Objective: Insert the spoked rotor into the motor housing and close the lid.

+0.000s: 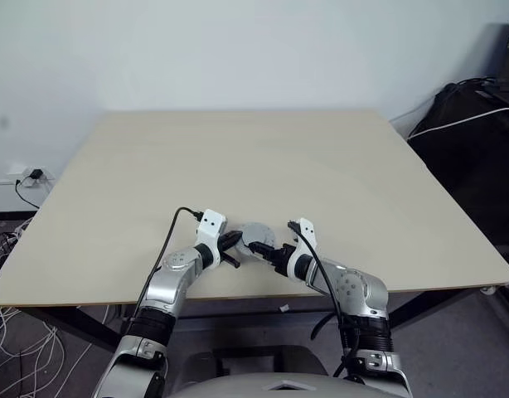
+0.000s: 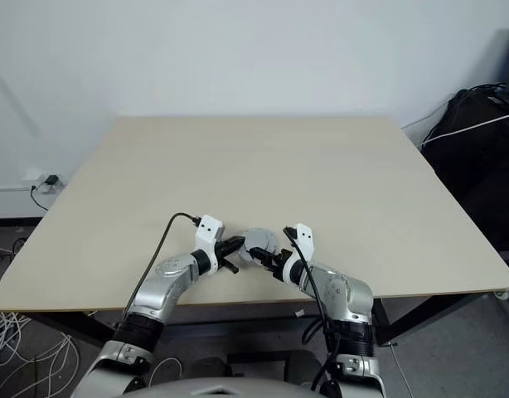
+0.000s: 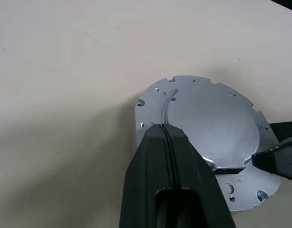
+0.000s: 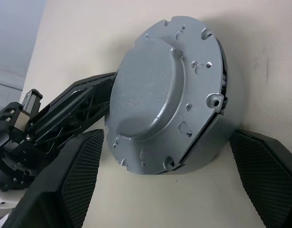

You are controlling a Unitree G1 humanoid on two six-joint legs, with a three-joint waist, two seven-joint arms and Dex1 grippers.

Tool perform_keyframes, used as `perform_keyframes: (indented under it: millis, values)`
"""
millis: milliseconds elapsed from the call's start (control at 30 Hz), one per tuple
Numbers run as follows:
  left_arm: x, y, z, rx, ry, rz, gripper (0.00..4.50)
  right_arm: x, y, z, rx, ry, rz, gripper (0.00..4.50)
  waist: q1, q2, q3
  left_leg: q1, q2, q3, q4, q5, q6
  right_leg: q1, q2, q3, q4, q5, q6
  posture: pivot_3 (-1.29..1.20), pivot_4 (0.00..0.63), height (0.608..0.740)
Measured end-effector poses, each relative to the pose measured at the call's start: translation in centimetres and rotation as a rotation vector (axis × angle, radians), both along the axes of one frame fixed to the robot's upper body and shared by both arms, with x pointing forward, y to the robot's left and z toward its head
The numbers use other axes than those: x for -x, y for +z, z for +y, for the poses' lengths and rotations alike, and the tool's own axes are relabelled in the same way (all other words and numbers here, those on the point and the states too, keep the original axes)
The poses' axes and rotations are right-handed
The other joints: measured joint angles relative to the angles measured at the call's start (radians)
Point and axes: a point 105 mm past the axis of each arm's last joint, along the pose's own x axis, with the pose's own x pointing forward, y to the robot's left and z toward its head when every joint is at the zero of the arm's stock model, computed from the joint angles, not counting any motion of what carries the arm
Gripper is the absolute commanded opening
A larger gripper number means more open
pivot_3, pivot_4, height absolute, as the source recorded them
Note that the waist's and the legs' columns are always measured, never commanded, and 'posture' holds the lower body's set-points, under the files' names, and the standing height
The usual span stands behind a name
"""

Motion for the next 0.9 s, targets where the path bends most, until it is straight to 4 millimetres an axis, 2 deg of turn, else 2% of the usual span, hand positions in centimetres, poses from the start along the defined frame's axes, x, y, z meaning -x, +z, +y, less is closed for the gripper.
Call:
perform_keyframes:
  millis: [200,500,900]
  values:
    - [0.0,0.0,0.0,0.001,0.001,0.000,0.00,-0.1,0.2,-0.2,-0.055,-0.023,0.003,4.46,0.000,0.000,0.000,0.000,0.001,0.000,0.000,0.000,0.000,0.001,0.000,0.000,0.000,0.000,0.000,0.00,0.000,0.740]
    - [0.0,-0.1,0.5,0.001,0.017,0.005,0.00,-0.4,1.7,-0.8,-0.236,-0.071,-0.009,4.46,0.002,0.001,0.000,-0.004,0.000,0.000,0.000,0.000,0.001,-0.003,0.000,0.000,-0.001,0.000,0.000,0.00,0.000,0.740]
    - [0.0,-0.2,0.5,-0.003,0.018,0.004,0.00,0.2,1.6,0.0,-0.248,-0.025,0.018,4.46,0.002,0.001,0.001,-0.004,0.000,0.000,0.000,0.000,0.001,-0.003,0.000,0.000,-0.001,0.000,0.000,0.00,0.000,0.740]
